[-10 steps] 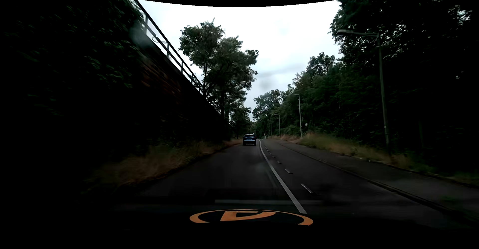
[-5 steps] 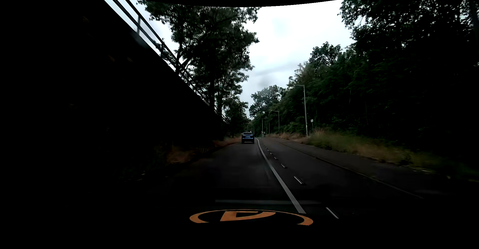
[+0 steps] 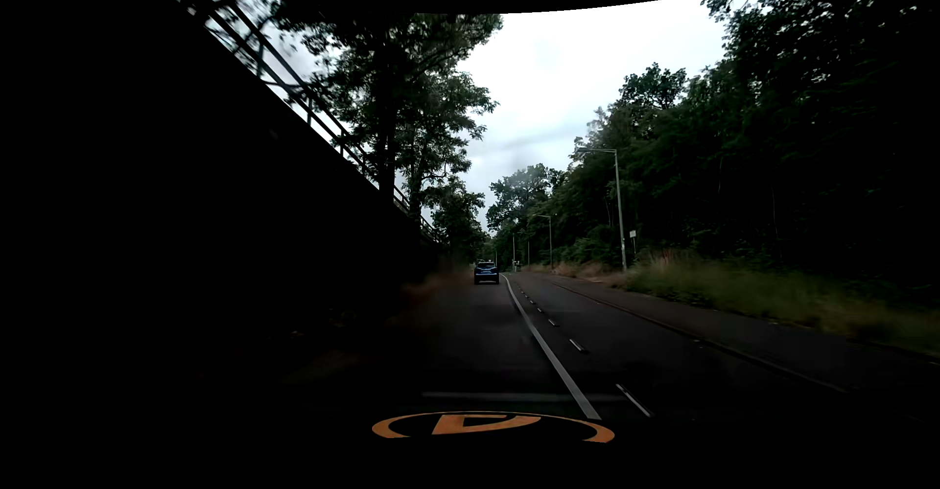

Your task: Follow the waypoints while adhering to traffic rules and regulations

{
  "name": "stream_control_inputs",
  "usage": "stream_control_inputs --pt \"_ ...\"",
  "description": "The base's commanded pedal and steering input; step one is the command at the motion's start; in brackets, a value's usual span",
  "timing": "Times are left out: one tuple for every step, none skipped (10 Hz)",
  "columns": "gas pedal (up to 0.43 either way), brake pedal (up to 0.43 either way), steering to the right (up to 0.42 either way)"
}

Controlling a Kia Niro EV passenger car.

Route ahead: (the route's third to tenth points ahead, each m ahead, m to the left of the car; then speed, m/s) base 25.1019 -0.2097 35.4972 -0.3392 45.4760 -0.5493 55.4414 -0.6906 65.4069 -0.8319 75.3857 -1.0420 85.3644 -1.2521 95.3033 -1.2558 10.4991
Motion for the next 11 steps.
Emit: stream_control_inputs --pt "0.150 0.000 0.004" --pt "0.150 0.000 0.005" --pt "0.150 0.000 0.005" --pt "0.150 0.000 0.005" --pt "0.150 0.000 0.005" --pt "0.150 0.000 0.005" --pt "0.150 0.000 0.005" --pt "0.150 0.000 0.005" --pt "0.150 0.000 0.006" --pt "0.150 0.000 0.006" --pt "0.150 0.000 0.006"
